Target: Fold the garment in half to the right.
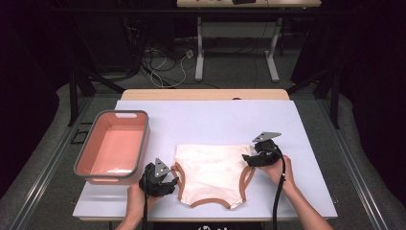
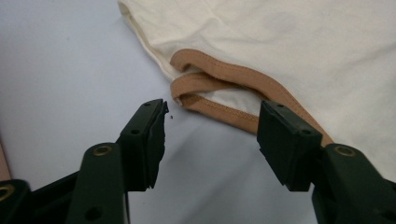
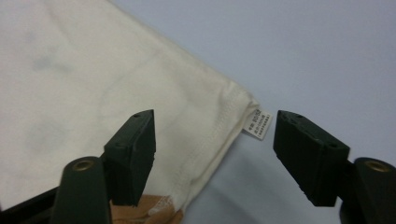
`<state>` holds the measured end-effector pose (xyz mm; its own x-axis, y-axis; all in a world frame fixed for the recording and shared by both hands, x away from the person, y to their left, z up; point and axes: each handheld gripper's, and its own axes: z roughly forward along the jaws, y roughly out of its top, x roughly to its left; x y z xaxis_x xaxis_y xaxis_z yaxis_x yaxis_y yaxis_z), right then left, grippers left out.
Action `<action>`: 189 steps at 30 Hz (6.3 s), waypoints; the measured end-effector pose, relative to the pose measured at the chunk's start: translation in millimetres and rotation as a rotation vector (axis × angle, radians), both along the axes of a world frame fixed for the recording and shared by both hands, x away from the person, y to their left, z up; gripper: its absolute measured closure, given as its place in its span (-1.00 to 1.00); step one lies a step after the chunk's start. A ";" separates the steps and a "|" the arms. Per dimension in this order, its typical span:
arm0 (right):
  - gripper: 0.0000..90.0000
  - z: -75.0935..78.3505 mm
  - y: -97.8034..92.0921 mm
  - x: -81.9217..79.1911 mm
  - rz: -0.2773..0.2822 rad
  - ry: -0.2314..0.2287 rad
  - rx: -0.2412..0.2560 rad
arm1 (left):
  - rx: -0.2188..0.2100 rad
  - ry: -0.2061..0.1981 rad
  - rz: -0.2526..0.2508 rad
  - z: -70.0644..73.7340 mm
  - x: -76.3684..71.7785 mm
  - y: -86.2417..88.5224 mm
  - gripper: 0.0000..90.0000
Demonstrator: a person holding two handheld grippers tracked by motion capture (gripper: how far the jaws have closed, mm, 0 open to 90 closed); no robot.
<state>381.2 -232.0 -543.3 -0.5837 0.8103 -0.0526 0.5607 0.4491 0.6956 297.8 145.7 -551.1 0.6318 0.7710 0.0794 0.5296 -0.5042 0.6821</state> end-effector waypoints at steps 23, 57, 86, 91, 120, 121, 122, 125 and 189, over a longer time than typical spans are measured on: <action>0.25 -11.0 -0.9 26.3 -0.031 0.039 0.029 | -0.091 0.044 0.064 -11.2 20.7 -2.1 -0.21; 0.98 -7.9 -2.2 20.7 -0.052 0.002 0.058 | -0.134 0.011 -0.040 -14.0 24.1 -4.9 0.87; 0.98 0.5 -27.9 23.6 -0.130 -0.094 -0.033 | -0.132 0.004 -0.094 -14.1 39.5 -43.7 0.87; 0.98 0.2 -31.2 24.3 -0.136 -0.094 -0.040 | -0.138 0.008 -0.099 -14.3 40.9 -47.3 0.87; 0.98 0.8 -47.2 30.7 -0.191 -0.096 -0.101 | -0.151 0.029 -0.125 -13.6 53.6 -70.7 0.85; 0.98 0.2 -47.7 31.2 -0.191 -0.097 -0.105 | -0.153 0.031 -0.125 -13.3 54.5 -72.0 0.85; 0.98 -0.1 -48.6 31.5 -0.194 -0.097 -0.108 | -0.157 0.033 -0.123 -13.5 55.2 -73.7 0.85; 0.98 -0.6 -50.0 31.9 -0.209 -0.102 -0.120 | -0.160 0.037 -0.125 -13.6 57.4 -77.9 0.85; -0.65 9.4 32.0 -45.5 0.123 0.042 -0.001 | -0.133 0.120 -0.070 8.5 30.9 -22.2 -1.00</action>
